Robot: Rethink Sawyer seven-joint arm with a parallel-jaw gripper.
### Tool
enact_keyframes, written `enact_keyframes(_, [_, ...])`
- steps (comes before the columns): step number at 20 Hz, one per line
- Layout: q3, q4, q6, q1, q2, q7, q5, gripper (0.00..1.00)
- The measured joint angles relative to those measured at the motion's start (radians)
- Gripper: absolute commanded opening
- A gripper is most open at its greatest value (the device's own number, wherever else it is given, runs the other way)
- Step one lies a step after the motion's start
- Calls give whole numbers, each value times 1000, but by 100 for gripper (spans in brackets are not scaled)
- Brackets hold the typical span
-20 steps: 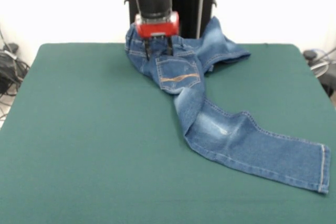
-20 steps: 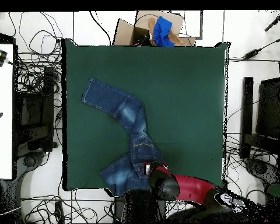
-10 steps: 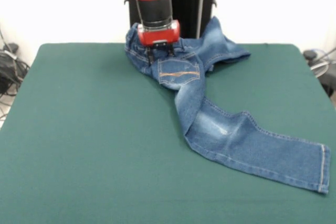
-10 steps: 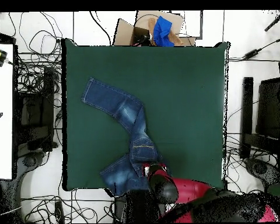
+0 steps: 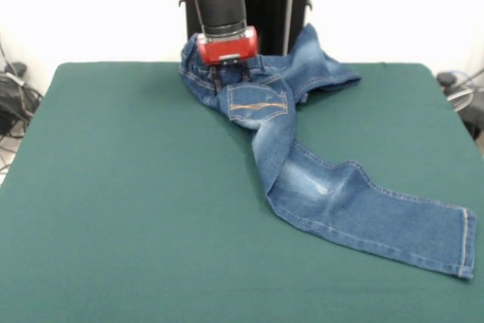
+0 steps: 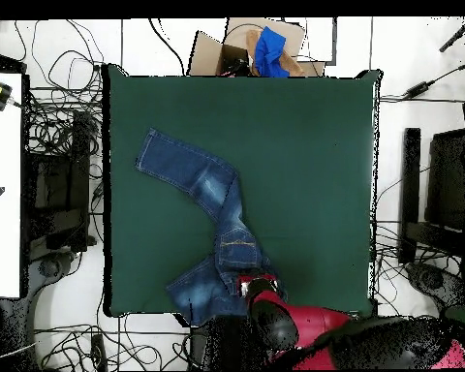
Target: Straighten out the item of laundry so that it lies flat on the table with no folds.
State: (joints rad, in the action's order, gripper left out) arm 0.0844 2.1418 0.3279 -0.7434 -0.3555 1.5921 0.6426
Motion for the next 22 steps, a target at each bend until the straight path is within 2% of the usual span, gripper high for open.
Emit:
enact_keyframes(5, [-37, -6, 66, 10, 14, 0, 1, 0])
enact_keyframes(11, [-38, -6, 66, 13, 14, 0, 1, 0])
enact_keyframes(17, [-39, -7, 44, 24, 6, 0, -16, 0])
enact_keyframes(22, [-38, -9, -21, 53, -18, 0, -61, 0])
